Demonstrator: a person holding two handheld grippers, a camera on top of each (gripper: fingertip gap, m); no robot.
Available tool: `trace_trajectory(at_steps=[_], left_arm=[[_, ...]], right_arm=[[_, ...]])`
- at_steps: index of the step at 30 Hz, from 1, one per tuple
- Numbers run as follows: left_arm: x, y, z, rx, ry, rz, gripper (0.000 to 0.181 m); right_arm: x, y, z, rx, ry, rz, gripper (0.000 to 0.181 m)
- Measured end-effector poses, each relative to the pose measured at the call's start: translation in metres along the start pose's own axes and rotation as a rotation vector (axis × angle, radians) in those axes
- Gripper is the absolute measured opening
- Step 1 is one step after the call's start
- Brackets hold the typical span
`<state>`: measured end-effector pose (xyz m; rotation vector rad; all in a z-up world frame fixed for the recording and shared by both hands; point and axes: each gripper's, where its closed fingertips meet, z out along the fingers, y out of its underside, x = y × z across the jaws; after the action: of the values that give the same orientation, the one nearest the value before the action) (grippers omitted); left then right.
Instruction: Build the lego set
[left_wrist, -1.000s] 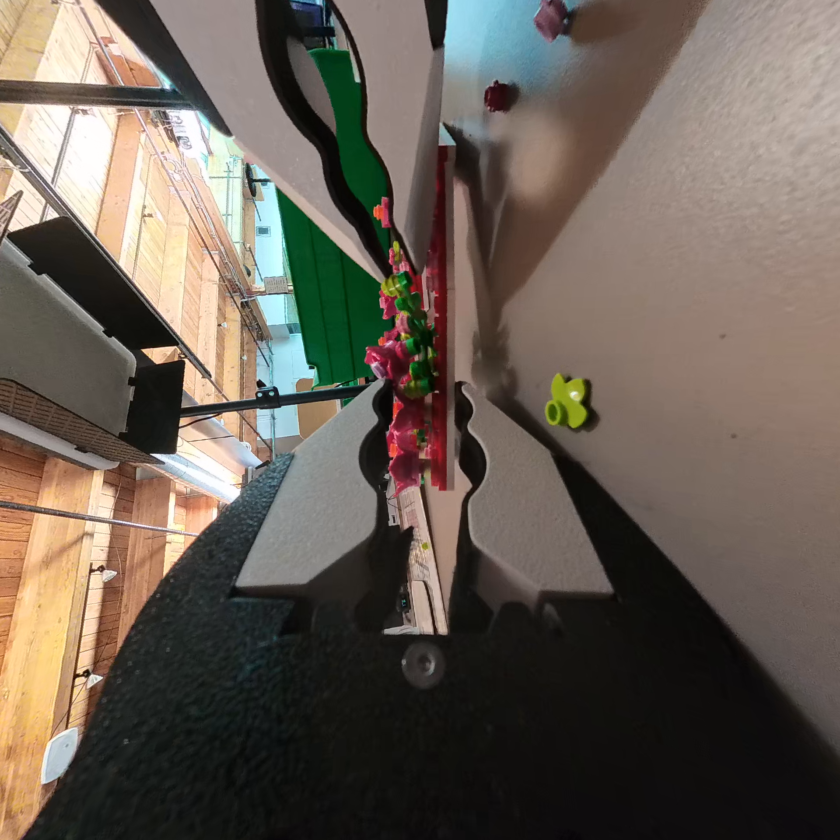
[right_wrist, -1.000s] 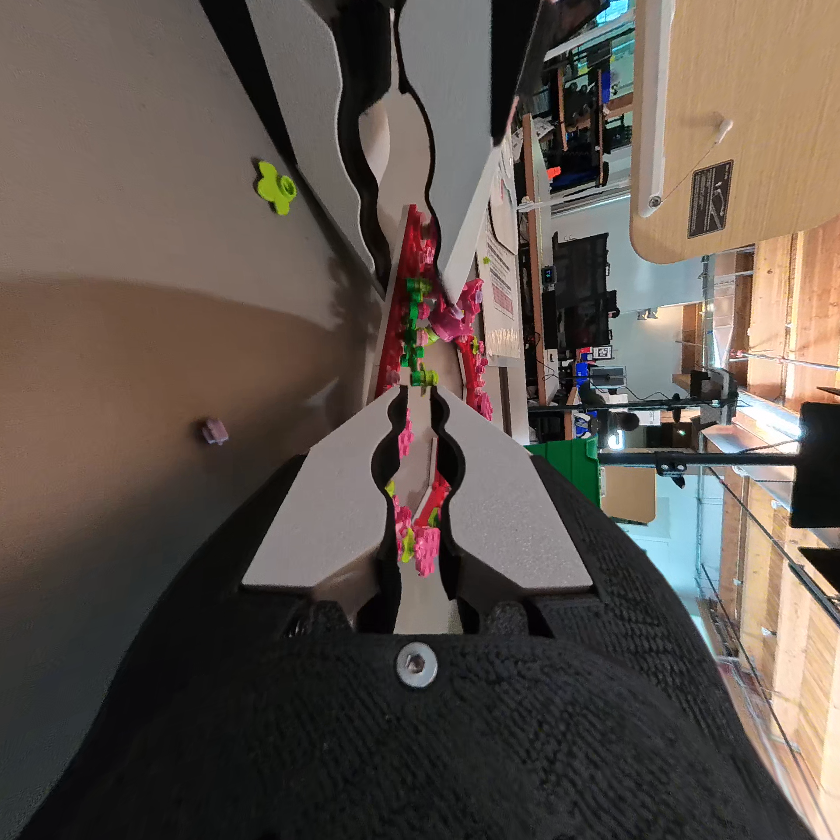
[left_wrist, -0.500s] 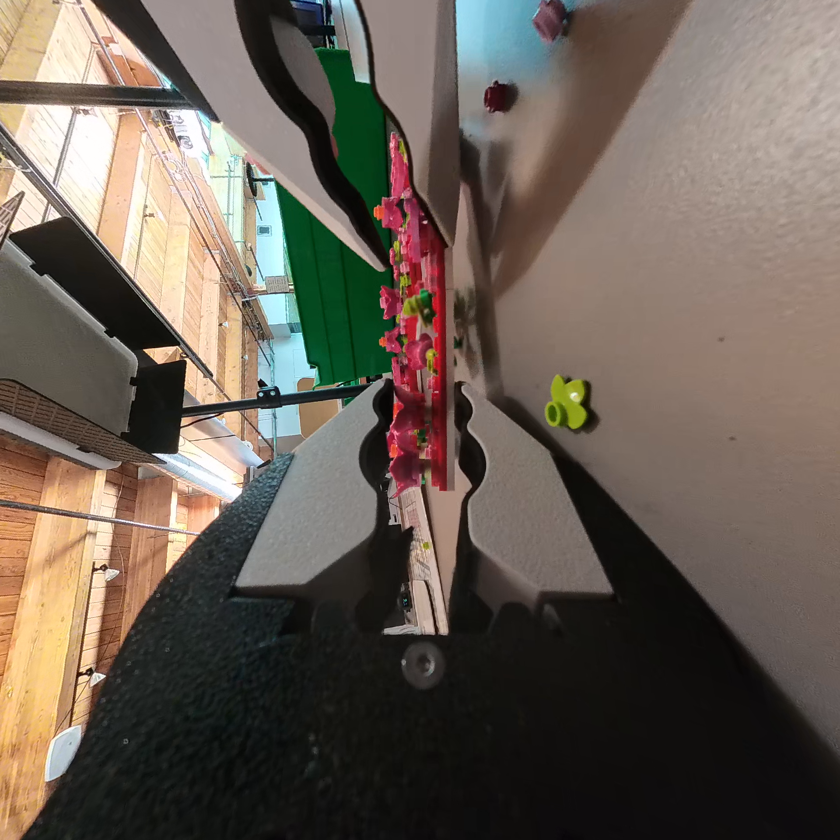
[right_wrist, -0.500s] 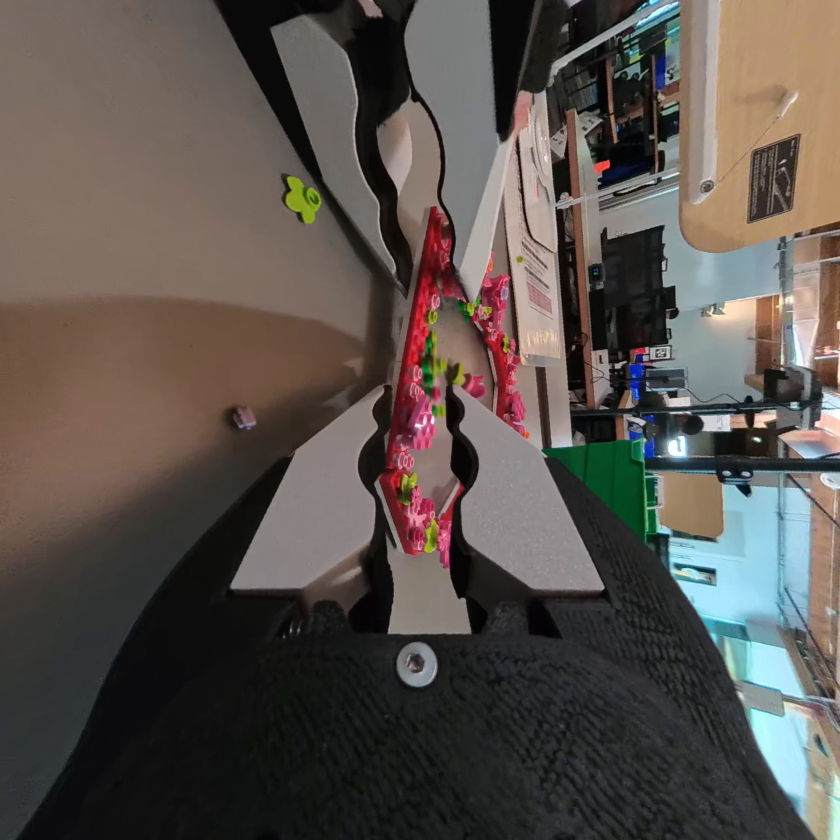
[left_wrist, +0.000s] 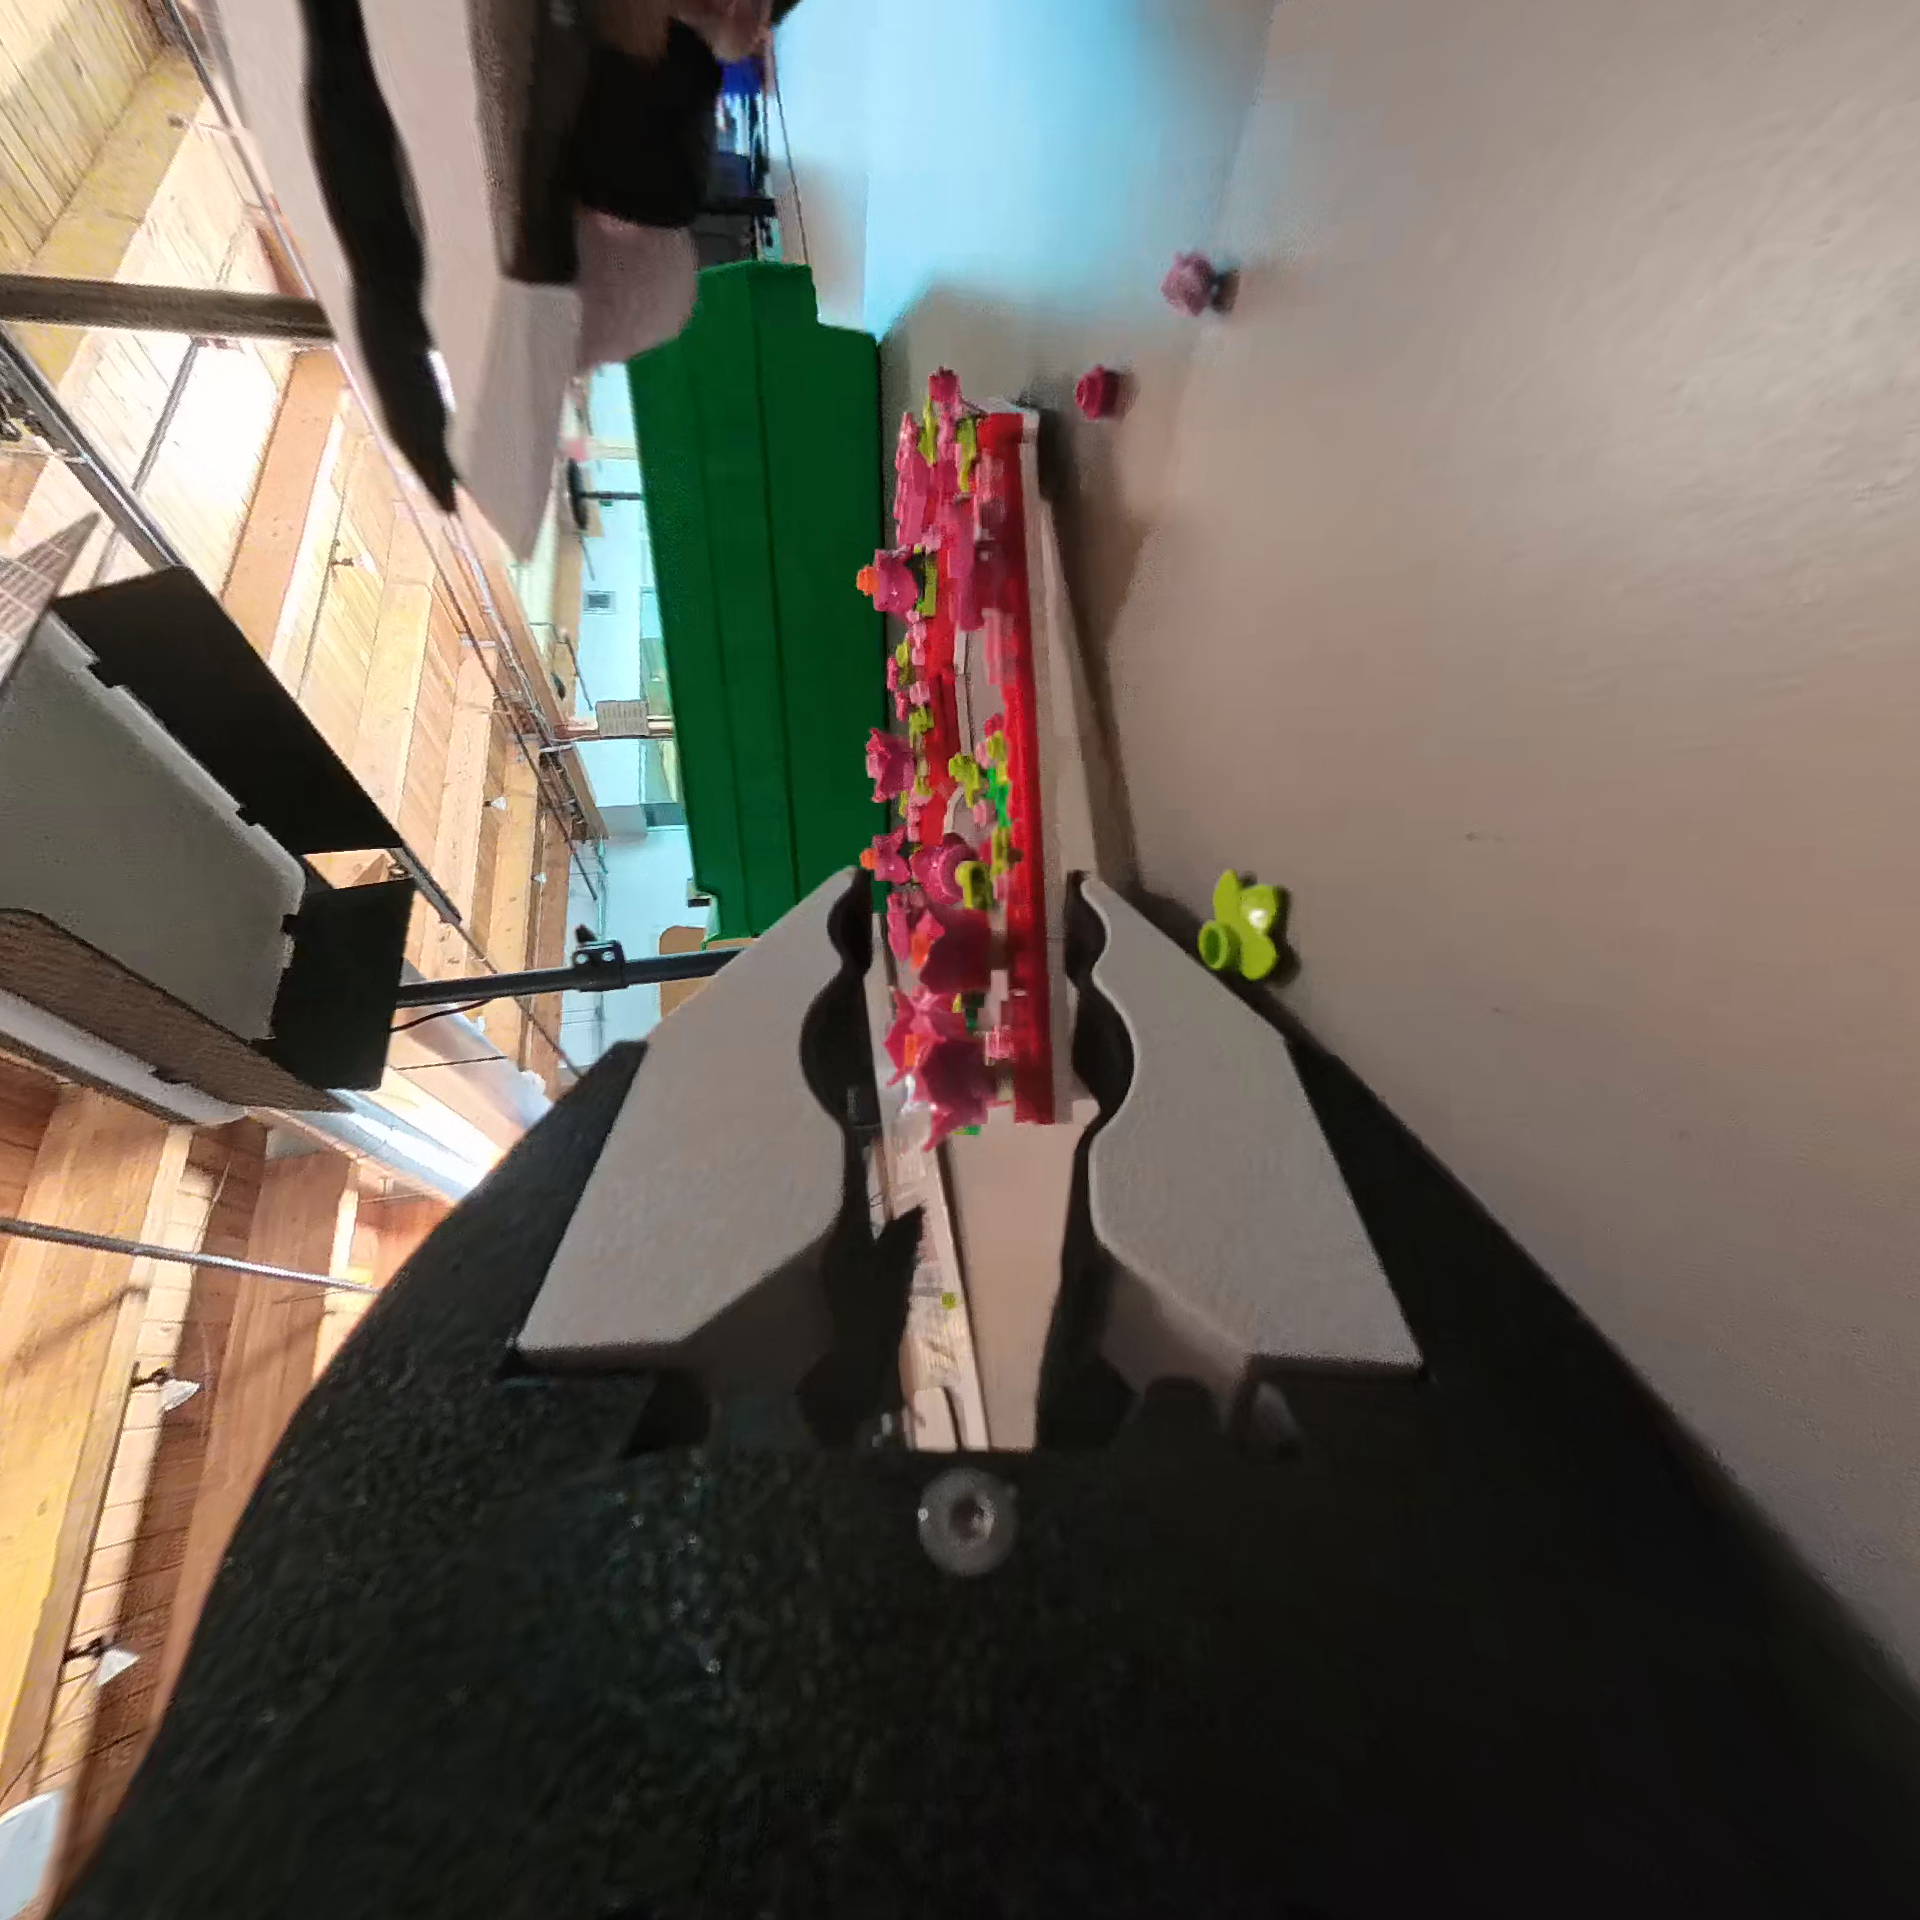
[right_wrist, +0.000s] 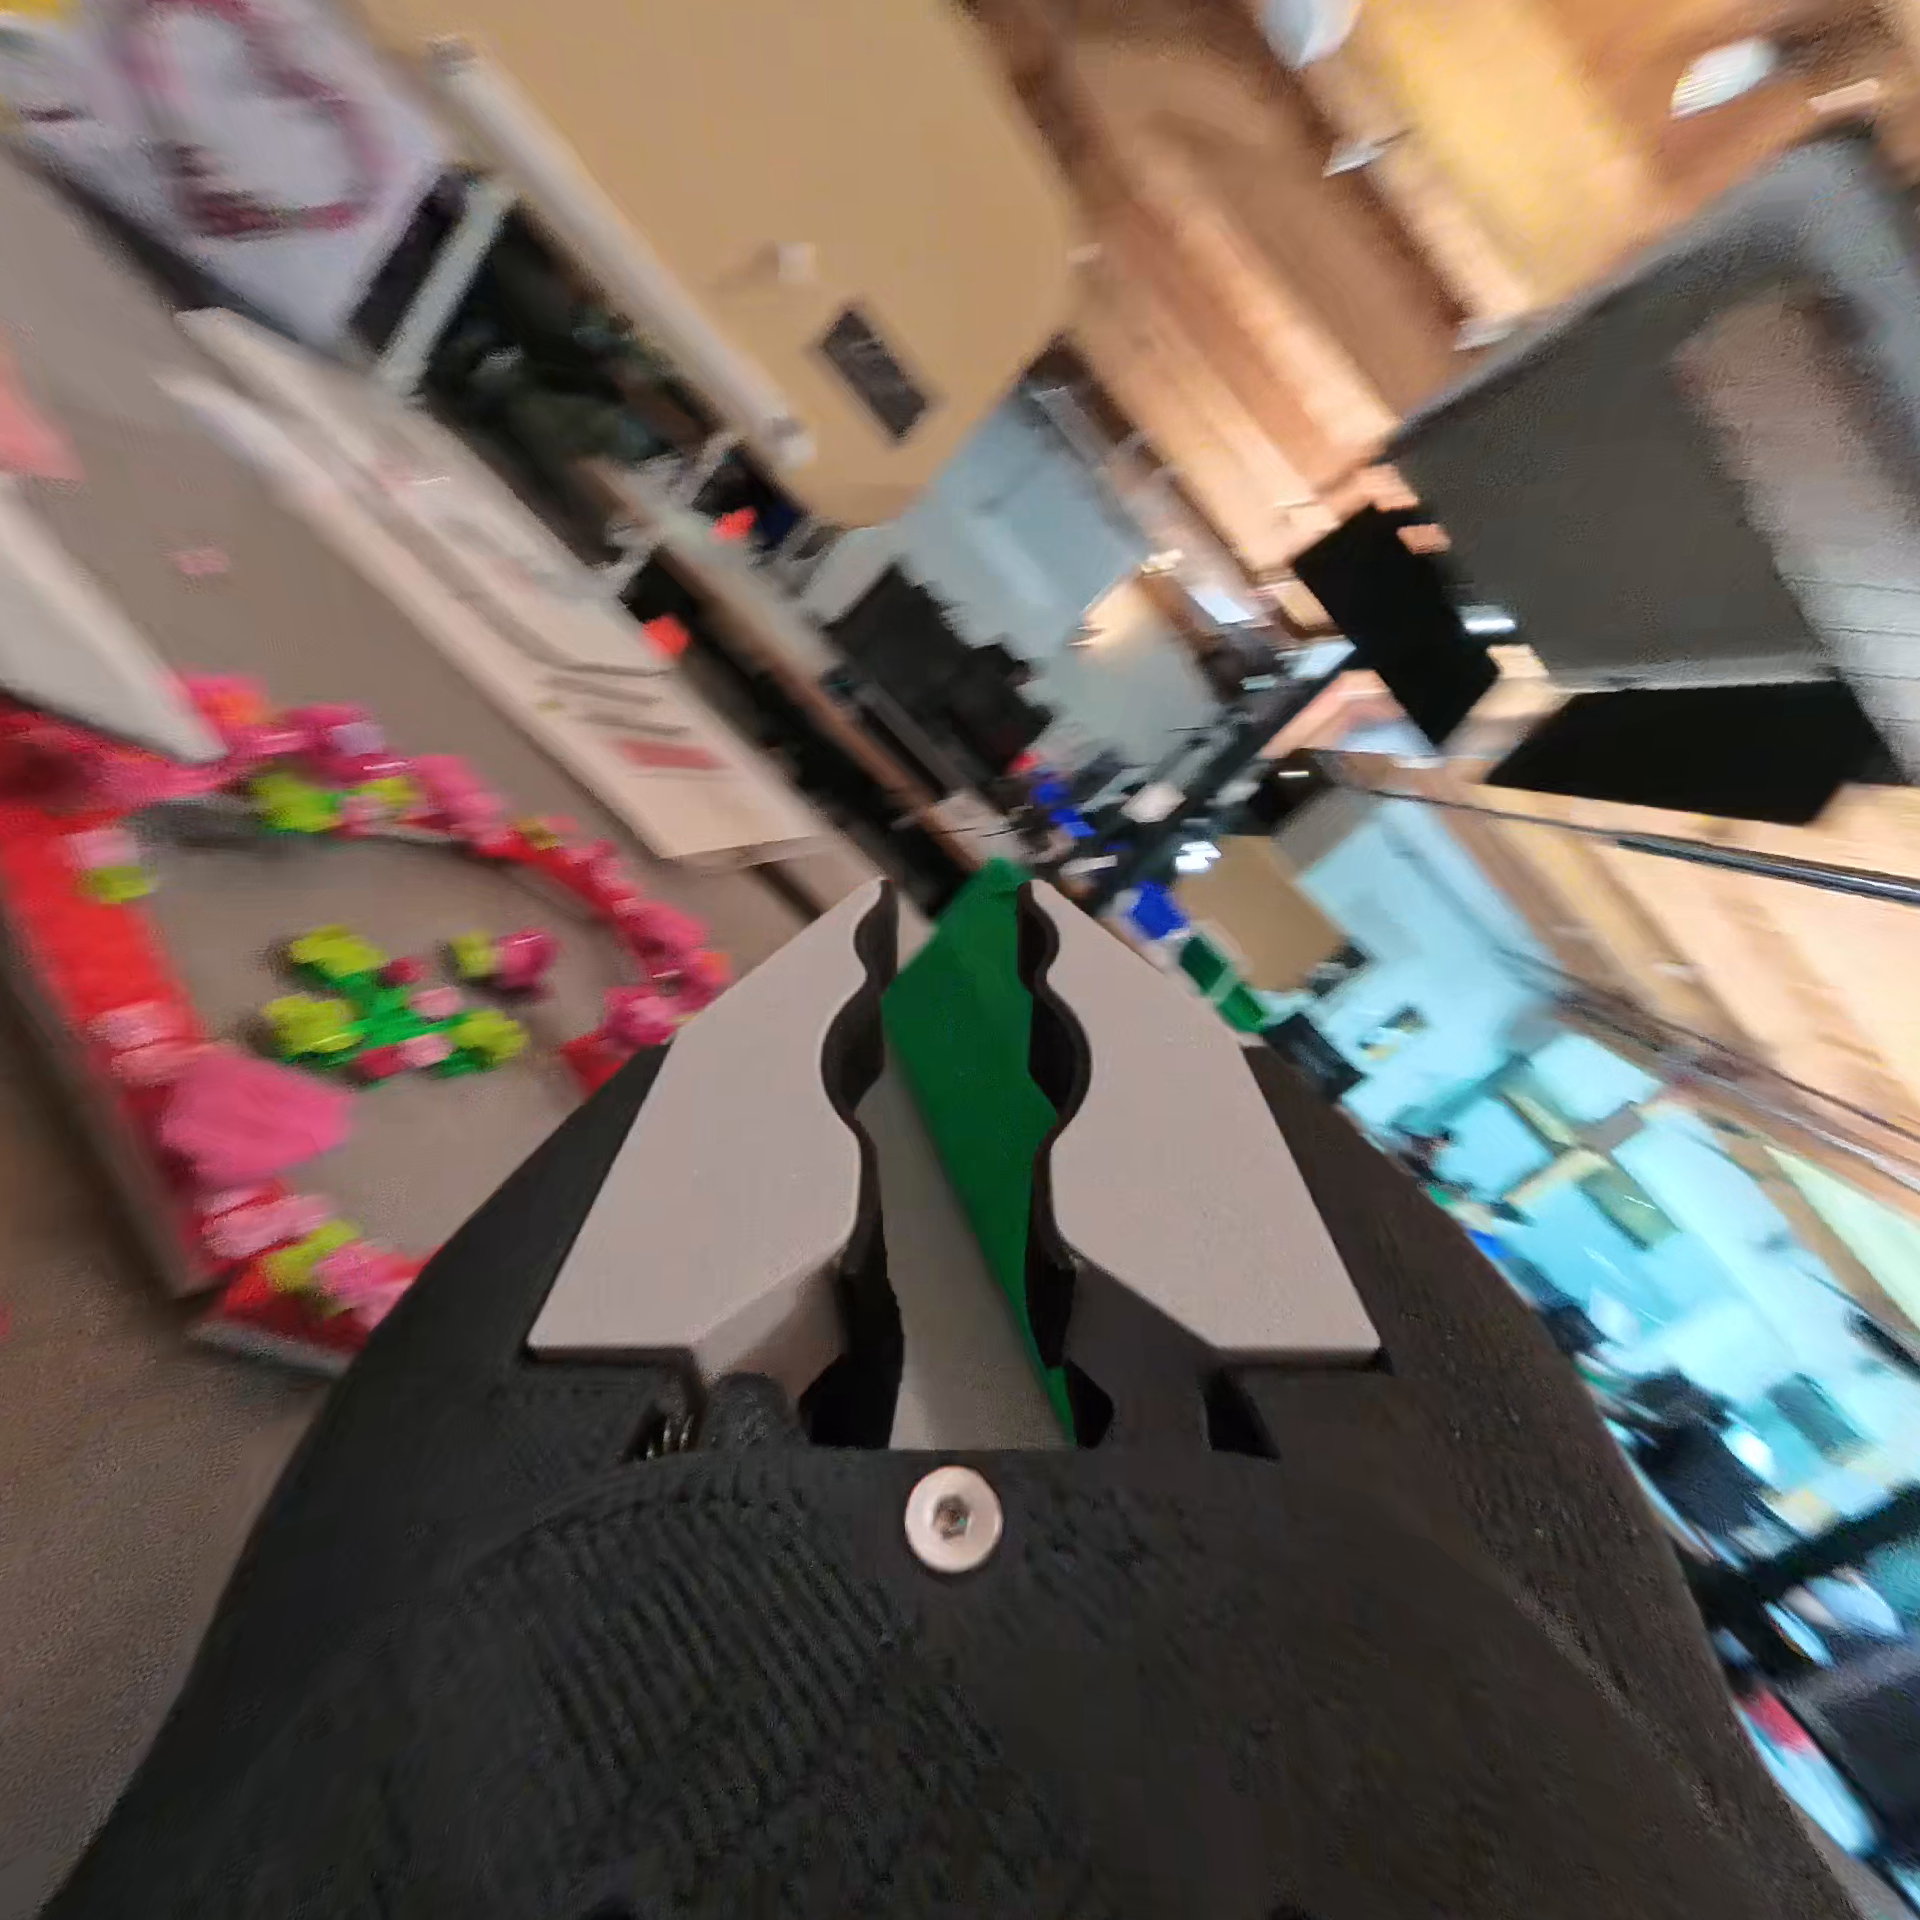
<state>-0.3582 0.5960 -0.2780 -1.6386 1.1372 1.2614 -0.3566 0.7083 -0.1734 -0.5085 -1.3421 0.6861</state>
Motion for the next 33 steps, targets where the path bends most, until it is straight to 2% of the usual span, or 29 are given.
trace_trajectory(at_steps=[2, 4, 11, 16, 18, 22, 24, 28, 33], left_arm=[[0.000, -0.002, -0.001, 0.010, 0.013, -0.022, 0.039], [-0.001, -0.004, -0.004, 0.030, 0.017, -0.040, 0.044], [-0.023, -0.007, -0.015, 0.048, -0.033, -0.137, 0.058], [-0.047, -0.009, -0.021, 0.021, -0.118, -0.322, 0.060], [-0.064, -0.008, -0.025, -0.003, -0.178, -0.440, 0.060], [-0.090, -0.002, -0.035, -0.046, -0.277, -0.721, 0.056], [-0.098, 0.003, -0.039, -0.079, -0.322, -0.860, 0.050], [-0.104, 0.007, -0.048, -0.140, -0.399, -1.079, 0.032], [-0.091, 0.004, -0.062, -0.188, -0.482, -1.210, 0.014]], right_arm=[[0.026, 0.005, -0.007, 0.011, 0.166, -0.014, 0.020], [0.038, 0.016, -0.011, -0.016, 0.243, -0.048, 0.020], [0.062, 0.054, -0.017, -0.155, 0.351, 0.025, 0.033], [0.072, 0.060, -0.025, -0.183, 0.404, 0.073, 0.033], [0.071, 0.060, -0.027, -0.192, 0.409, 0.086, 0.030], [0.059, 0.052, -0.028, -0.197, 0.394, 0.151, 0.015], [0.049, 0.046, -0.028, -0.211, 0.389, 0.180, 0.000], [0.025, 0.033, -0.030, -0.288, 0.348, 0.248, 0.000], [-0.002, 0.009, -0.040, -0.313, 0.259, 0.374, 0.000]])
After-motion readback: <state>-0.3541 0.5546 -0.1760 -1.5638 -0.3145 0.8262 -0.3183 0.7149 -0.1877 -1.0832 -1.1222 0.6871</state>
